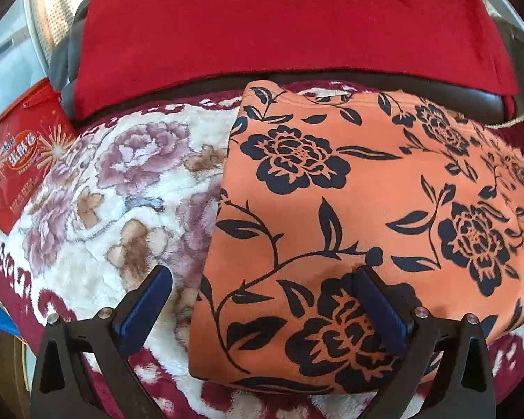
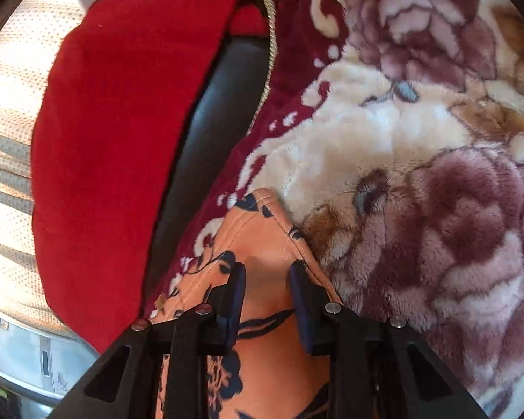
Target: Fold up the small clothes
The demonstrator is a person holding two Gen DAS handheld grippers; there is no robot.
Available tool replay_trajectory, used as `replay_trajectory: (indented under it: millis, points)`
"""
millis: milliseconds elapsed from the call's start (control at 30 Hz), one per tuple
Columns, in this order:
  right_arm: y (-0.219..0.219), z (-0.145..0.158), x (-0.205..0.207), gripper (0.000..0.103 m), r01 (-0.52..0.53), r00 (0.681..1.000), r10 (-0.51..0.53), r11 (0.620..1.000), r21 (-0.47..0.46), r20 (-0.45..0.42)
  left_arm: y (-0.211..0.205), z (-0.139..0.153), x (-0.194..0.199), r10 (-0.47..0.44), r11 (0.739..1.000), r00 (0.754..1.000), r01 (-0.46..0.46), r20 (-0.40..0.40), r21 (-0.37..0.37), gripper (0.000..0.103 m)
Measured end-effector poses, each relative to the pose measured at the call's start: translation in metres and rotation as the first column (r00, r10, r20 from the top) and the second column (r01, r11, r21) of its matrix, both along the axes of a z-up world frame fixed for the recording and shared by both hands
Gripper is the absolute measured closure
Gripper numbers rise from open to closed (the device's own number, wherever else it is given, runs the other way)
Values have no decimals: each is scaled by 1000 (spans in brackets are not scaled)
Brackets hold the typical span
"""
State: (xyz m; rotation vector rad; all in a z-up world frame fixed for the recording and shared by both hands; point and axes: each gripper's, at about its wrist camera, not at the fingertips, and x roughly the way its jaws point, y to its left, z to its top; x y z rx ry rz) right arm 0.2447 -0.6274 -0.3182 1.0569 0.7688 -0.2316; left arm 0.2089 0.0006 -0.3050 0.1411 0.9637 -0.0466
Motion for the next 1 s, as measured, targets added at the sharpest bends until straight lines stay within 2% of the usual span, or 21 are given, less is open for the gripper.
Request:
replay_trajectory:
  millis: [133,300,367,467,500,600,700,733,767,800,933,1000]
  points:
    - [16,24,-33,72,-26,998,27,999,-22,59,1,4,-3,-2,1000,1000,2,6,7,0]
    - [58,46,-79,72,-146,982,155,986,-83,112,0,6,-7,-11,999,1000,10,24,35,0]
    - [72,43,-95,72,-176,977,185,981,-85,108,-1,7,-9,-10,999,1000,9,29,38,0]
    - [89,11,-109,68,-210,977,211,977,-34,19,-1,8,-11,-11,999,999,9,37,46,0]
    - [90,7,-112,68,-209,977,210,977,-31,24,-1,8,-11,-12,999,999,10,40,51,0]
    - [91,23,-121,68,-207,977,209,977,-49,41,-3,9,-13,-19,998,999,16,49,60,0]
    - [92,33,-131,62,-208,973,213,976,-68,92,-2,9,-13,-20,998,999,17,49,59,0]
    - [94,36,-135,51,-212,970,219,974,-77,106,-2,9,-12,-18,998,999,16,47,56,0]
    - [96,38,-138,44,-208,970,217,974,-87,109,-1,9,-12,-16,999,999,14,44,52,0]
    - [95,38,-138,43,-200,972,210,975,-95,107,-1,9,-11,-13,999,999,11,41,50,0]
    - [95,16,-127,43,-214,975,217,973,-80,35,-1,8,-10,-17,998,999,14,40,54,0]
    - [97,17,-128,44,-214,975,218,972,-93,38,-1,7,-10,-18,998,999,16,40,54,0]
